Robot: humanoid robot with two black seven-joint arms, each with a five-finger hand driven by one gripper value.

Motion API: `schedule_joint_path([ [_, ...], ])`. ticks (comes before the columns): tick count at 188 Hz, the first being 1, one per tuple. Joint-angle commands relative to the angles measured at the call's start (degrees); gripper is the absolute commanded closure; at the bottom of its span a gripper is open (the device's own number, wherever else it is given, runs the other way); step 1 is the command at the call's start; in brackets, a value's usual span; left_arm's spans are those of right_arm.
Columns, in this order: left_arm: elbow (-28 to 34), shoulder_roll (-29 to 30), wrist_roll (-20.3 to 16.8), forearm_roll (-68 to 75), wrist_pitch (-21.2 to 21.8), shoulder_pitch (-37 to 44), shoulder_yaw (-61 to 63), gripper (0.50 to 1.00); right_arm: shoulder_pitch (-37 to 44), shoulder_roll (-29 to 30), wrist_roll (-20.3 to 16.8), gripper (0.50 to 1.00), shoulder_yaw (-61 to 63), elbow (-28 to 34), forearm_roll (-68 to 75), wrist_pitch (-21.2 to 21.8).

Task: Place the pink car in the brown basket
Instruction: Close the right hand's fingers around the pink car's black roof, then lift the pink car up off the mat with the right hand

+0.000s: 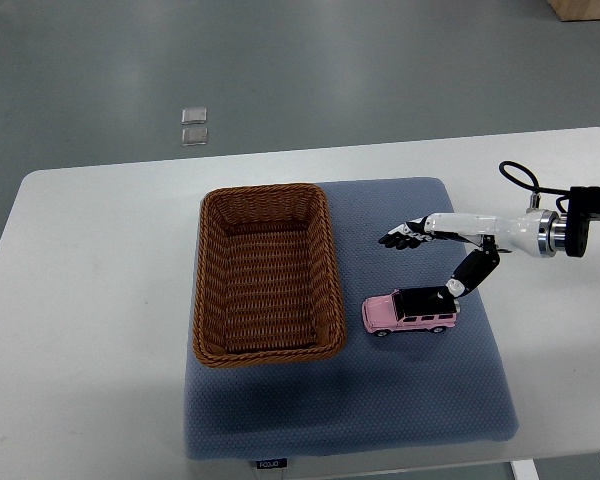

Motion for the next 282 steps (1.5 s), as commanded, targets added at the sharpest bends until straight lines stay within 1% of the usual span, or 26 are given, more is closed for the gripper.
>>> schedule_joint_path([
  [1,0.01,0.00,0.00,0.00,0.01,0.00,0.02,0.500,-1.52,0.12,0.17,0.591,0.04,0.01,-0.72,-0.90],
  [71,0.01,0.00,0.00,0.00,0.01,0.00,0.02,0.500,-4.86,0.91,0.17,0.593,0.13,-0.78,-1.69,-2.22],
  [103,0.01,0.00,0.00,0.00,0.01,0.00,0.11,0.500,-5.65,1.88,0.17,0.595,0.13,-1.40,-1.95,-4.15],
  [162,0.01,0.00,0.00,0.00,0.01,0.00,0.02,0.500,-7.58,3.11,1.75,0.615,0.04,-2.80,-3.80,-5.38],
  [176,0.01,0.00,0.00,0.00,0.01,0.00,0.11,0.500,-7.85,3.11,1.84,0.644,0.04,-3.07,-3.97,-5.73],
  [188,0.01,0.00,0.00,0.00,0.01,0.00,0.11,0.500,-7.94,3.20,1.93,0.685,0.04,-3.24,-4.24,-6.00],
  [198,0.01,0.00,0.00,0.00,0.01,0.00,0.11,0.500,-8.11,3.29,2.10,0.738,-0.05,-3.50,-4.94,-6.43],
  [201,0.01,0.00,0.00,0.00,0.01,0.00,0.11,0.500,-8.20,3.46,2.45,0.766,-0.05,-3.59,-5.20,-6.70],
  [202,0.01,0.00,0.00,0.00,0.01,0.00,0.11,0.500,-8.20,3.46,2.45,0.767,-0.05,-3.59,-5.20,-6.70],
  [203,0.01,0.00,0.00,0.00,0.01,0.00,0.11,0.500,-8.20,3.55,2.54,0.785,-0.05,-3.59,-5.38,-6.87],
  [206,0.01,0.00,0.00,0.00,0.01,0.00,0.11,0.500,-8.29,3.64,2.72,0.799,-0.05,-3.68,-5.47,-7.14],
  [207,0.01,0.00,0.00,0.00,0.01,0.00,0.11,0.500,-8.37,3.81,2.89,0.815,-0.05,-3.85,-5.64,-7.31],
  [209,0.01,0.00,0.00,0.00,0.01,0.00,0.11,0.500,-8.37,3.81,2.89,0.816,-0.05,-3.86,-5.64,-7.31],
  [210,0.01,0.00,0.00,0.00,0.01,0.00,0.11,0.500,-8.37,3.99,2.98,0.832,-0.14,-3.94,-5.82,-7.49],
  [213,0.01,0.00,0.00,0.00,0.01,0.00,0.11,0.500,-8.46,4.08,3.07,0.844,-0.14,-4.03,-6.00,-7.67],
  [214,0.01,0.00,0.00,0.00,0.01,0.00,0.11,0.500,-8.46,4.16,3.24,0.856,-0.22,-4.21,-6.17,-7.84],
  [223,0.01,0.00,0.00,0.00,0.01,0.00,0.11,0.500,-8.64,4.60,3.51,0.895,-0.40,-4.56,-6.96,-8.54],
  [224,0.01,0.00,0.00,0.00,0.01,0.00,0.11,0.500,-8.64,4.60,3.60,0.907,-0.49,-4.65,-7.14,-8.63],
  [225,0.01,0.00,0.00,0.00,0.01,0.00,0.11,0.500,-8.64,4.60,3.60,0.908,-0.49,-4.65,-7.14,-8.63],
  [226,0.01,0.00,0.00,0.00,0.01,0.00,0.11,0.500,-8.73,4.60,3.60,0.922,-0.58,-4.73,-7.31,-8.81],
  [231,0.01,0.00,0.00,0.00,0.01,0.00,0.11,0.500,-8.73,4.69,3.68,0.946,-0.58,-4.82,-7.58,-9.07],
  [232,0.01,0.00,0.00,0.00,0.01,0.00,0.02,0.500,-8.81,4.69,3.77,0.959,-0.58,-4.91,-7.66,-9.16],
  [240,0.01,0.00,0.00,0.00,0.01,0.00,0.02,0.500,-8.81,4.78,4.21,0.995,-0.67,-5.00,-8.02,-9.51],
  [254,0.01,0.00,0.00,0.00,0.01,0.00,0.02,0.500,-8.55,4.52,5.00,1.000,-0.49,-5.00,-8.19,-9.77],
  [272,0.10,0.00,0.00,0.00,0.01,0.00,0.02,0.500,-7.67,3.55,5.09,1.000,-0.05,-4.91,-7.58,-9.51],
  [282,0.10,0.00,0.00,0.00,0.01,0.00,0.02,0.500,-6.88,1.62,5.18,1.000,0.39,-4.65,-7.05,-8.90],
])
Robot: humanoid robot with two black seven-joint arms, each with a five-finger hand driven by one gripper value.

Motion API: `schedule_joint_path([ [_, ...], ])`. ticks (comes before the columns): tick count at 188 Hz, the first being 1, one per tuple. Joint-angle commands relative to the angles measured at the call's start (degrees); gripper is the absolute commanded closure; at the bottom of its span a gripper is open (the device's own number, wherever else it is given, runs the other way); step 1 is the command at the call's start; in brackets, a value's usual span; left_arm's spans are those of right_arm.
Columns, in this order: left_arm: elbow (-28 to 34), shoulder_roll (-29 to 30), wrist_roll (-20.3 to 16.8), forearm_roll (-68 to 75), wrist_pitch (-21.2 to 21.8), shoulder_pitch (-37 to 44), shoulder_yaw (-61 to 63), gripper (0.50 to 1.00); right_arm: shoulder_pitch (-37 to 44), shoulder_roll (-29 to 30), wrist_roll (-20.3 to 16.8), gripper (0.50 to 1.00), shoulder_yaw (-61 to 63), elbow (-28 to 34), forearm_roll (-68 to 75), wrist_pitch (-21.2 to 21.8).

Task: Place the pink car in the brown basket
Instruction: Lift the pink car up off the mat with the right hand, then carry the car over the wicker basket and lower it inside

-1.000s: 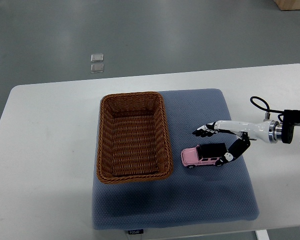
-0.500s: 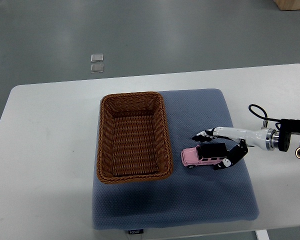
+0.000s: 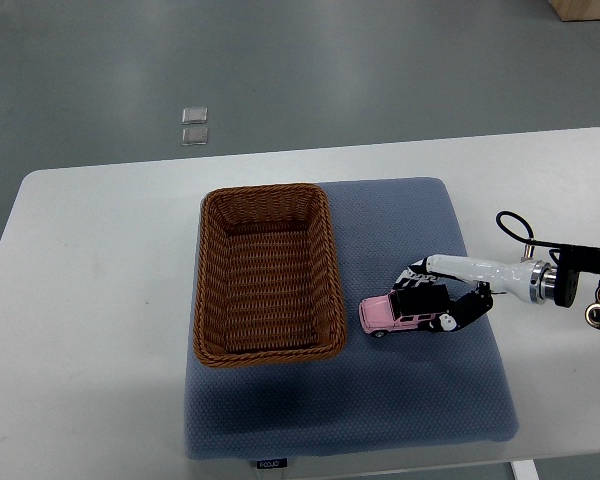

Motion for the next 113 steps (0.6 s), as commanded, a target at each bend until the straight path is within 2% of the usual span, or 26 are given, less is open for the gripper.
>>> schedule_joint_path([
  [1,0.06,0.00,-0.01,0.00,-0.01,0.00,0.00,0.500,1.69,-2.89,0.21,1.000,0.87,0.42,0.99,0.90],
  [38,0.06,0.00,-0.01,0.00,-0.01,0.00,0.00,0.500,9.25,-8.17,0.21,1.000,1.14,2.26,3.54,5.56],
  [74,-0.02,0.00,-0.01,0.00,-0.01,0.00,0.00,0.500,17.69,-7.56,-0.76,1.000,0.61,2.62,10.31,7.32],
  [98,0.06,0.00,-0.01,0.00,-0.01,-0.09,0.00,0.500,22.18,-2.37,-1.46,1.000,-0.88,1.12,11.89,7.32],
  [113,0.06,0.00,-0.01,0.00,-0.01,-0.09,0.00,0.500,24.90,2.45,-1.46,1.000,-4.04,-2.74,12.16,6.62],
])
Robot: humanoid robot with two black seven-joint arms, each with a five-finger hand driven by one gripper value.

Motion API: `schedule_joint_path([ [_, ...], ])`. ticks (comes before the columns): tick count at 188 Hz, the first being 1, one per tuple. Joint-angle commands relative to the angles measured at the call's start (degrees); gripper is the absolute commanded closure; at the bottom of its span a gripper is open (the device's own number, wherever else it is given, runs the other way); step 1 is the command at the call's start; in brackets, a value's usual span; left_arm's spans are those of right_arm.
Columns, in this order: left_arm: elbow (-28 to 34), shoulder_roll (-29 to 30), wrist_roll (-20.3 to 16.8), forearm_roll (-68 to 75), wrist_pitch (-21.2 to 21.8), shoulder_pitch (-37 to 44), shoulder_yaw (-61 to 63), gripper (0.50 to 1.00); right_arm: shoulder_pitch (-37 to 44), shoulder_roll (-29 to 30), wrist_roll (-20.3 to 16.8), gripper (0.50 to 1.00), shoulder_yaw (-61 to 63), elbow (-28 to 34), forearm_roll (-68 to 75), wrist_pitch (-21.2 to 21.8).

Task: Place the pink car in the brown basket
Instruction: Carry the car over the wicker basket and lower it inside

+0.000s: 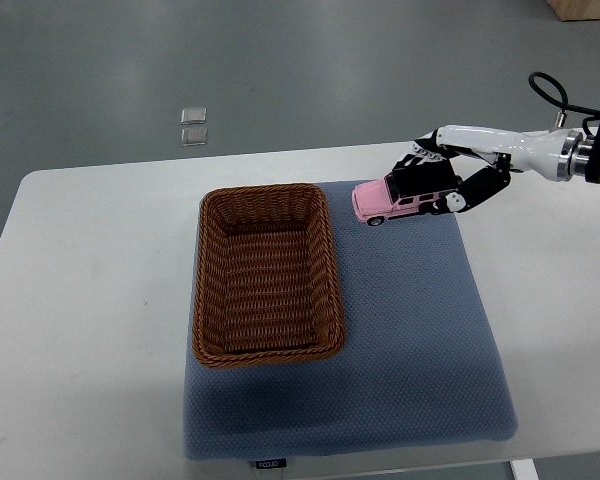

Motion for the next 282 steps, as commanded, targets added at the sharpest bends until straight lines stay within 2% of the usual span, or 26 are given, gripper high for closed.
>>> schedule_joint_path([
  [1,0.07,0.00,0.00,0.00,0.01,0.00,0.01,0.500,3.32,5.45,-0.16,1.000,-3.14,-3.87,0.53,-0.66],
  [33,-0.10,0.00,0.00,0.00,-0.08,-0.09,0.01,0.500,4.73,17.49,-0.07,1.000,-6.92,-11.42,0.62,-1.10],
  [77,-0.19,0.00,0.00,0.09,0.01,-0.17,0.09,0.500,4.03,28.48,-0.07,1.000,-9.29,-19.24,0.44,-3.12],
  [112,-0.10,0.00,0.00,0.09,0.01,-0.18,0.09,0.500,2.88,32.88,-0.07,1.000,-9.82,-22.23,0.26,-4.09],
  [163,-0.19,0.00,0.00,0.09,0.01,-0.18,0.09,0.500,1.21,33.49,0.28,1.000,-10.96,-23.55,-0.26,-5.50],
  [175,-0.19,0.00,0.00,0.09,0.01,-0.18,0.09,0.500,0.69,33.49,0.46,0.944,-11.23,-23.55,-0.26,-6.29],
  [185,-0.19,0.00,0.00,0.09,0.01,-0.18,0.18,0.500,0.16,33.49,0.55,0.842,-11.23,-23.64,-0.26,-6.99],
  [188,-0.19,0.00,0.00,0.09,0.01,-0.18,0.18,0.500,-0.02,33.49,0.55,0.791,-11.14,-23.55,-0.26,-7.16],
  [194,-0.19,0.00,0.00,0.09,0.01,-0.18,0.18,0.500,-0.11,33.49,0.55,0.738,-11.14,-23.55,-0.26,-7.25],
  [215,-0.10,0.00,0.00,0.09,0.01,-0.18,0.18,0.500,-0.11,33.49,0.55,0.644,-10.96,-23.55,0.09,-7.34],
  [247,-0.19,0.00,0.00,0.09,0.01,-0.26,0.18,0.500,-0.02,32.70,0.63,0.619,-8.94,-23.64,0.79,-7.52],
  [282,-0.10,0.00,0.00,0.09,0.01,-0.26,0.27,0.500,-3.80,31.29,0.46,0.613,9.25,-23.64,6.50,-6.99],
])
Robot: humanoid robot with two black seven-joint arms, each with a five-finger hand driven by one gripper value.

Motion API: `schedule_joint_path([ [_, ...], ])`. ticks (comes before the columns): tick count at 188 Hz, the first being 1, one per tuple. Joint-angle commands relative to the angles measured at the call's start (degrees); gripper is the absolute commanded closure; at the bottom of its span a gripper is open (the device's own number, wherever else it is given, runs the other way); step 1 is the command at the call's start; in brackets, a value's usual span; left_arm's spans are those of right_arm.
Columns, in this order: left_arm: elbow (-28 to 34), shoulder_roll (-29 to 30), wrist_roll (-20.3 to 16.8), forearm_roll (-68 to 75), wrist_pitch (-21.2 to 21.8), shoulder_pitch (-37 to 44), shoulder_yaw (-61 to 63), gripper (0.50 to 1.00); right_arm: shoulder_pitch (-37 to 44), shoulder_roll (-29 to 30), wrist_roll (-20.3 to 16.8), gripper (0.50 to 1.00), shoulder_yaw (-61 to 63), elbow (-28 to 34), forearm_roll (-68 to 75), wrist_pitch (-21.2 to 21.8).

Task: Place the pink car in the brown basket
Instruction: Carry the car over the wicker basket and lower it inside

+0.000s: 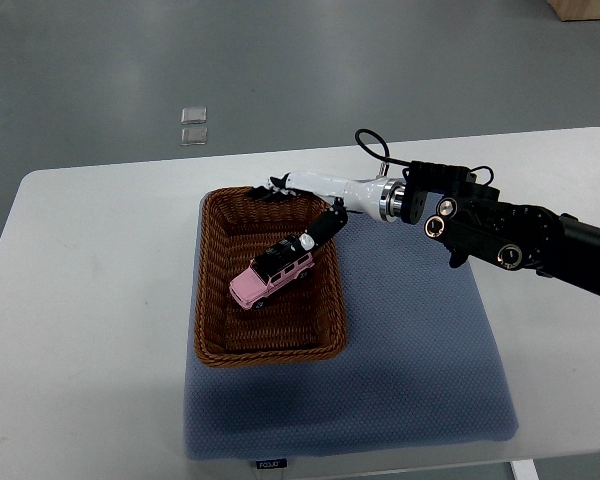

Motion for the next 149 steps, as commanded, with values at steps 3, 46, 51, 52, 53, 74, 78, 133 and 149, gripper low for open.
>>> schedule_joint_path([
  [3,0.07,0.00,-0.01,0.00,-0.08,-0.06,0.06,0.500,-4.12,-1.25,-0.17,0.613,12.12,-0.01,5.98,0.50],
  [46,0.07,0.00,-0.01,0.00,0.01,-0.06,-0.02,0.500,-15.64,-0.46,-0.17,0.611,32.87,0.08,29.27,0.59],
  [51,0.07,0.00,-0.01,0.00,0.01,0.03,-0.02,0.500,-16.87,-0.38,-0.17,0.609,34.80,-0.01,33.13,0.59],
  [52,0.07,0.00,-0.01,0.00,0.01,0.03,-0.02,0.500,-16.87,-0.38,-0.17,0.609,34.80,-0.01,33.14,0.59],
  [53,0.07,0.00,-0.01,0.00,0.01,-0.06,-0.02,0.500,-17.22,-0.29,-0.17,0.609,35.33,0.08,34.45,0.67],
  [74,0.07,0.00,-0.01,0.00,0.01,0.03,0.06,0.500,-20.74,0.24,0.01,0.589,37.97,-0.27,45.36,0.59],
  [78,0.07,0.00,-0.01,0.00,0.01,0.03,0.06,0.500,-21.18,0.15,0.01,0.589,38.06,-0.45,46.85,0.59],
  [133,-0.02,0.00,-0.01,0.00,0.01,-0.06,0.33,0.500,-24.08,2.26,0.01,0.589,38.06,-7.65,54.24,7.27],
  [149,-0.02,0.00,-0.01,0.09,0.01,-0.06,0.24,0.500,-24.08,2.44,-0.08,0.589,37.70,-8.53,54.15,8.94],
])
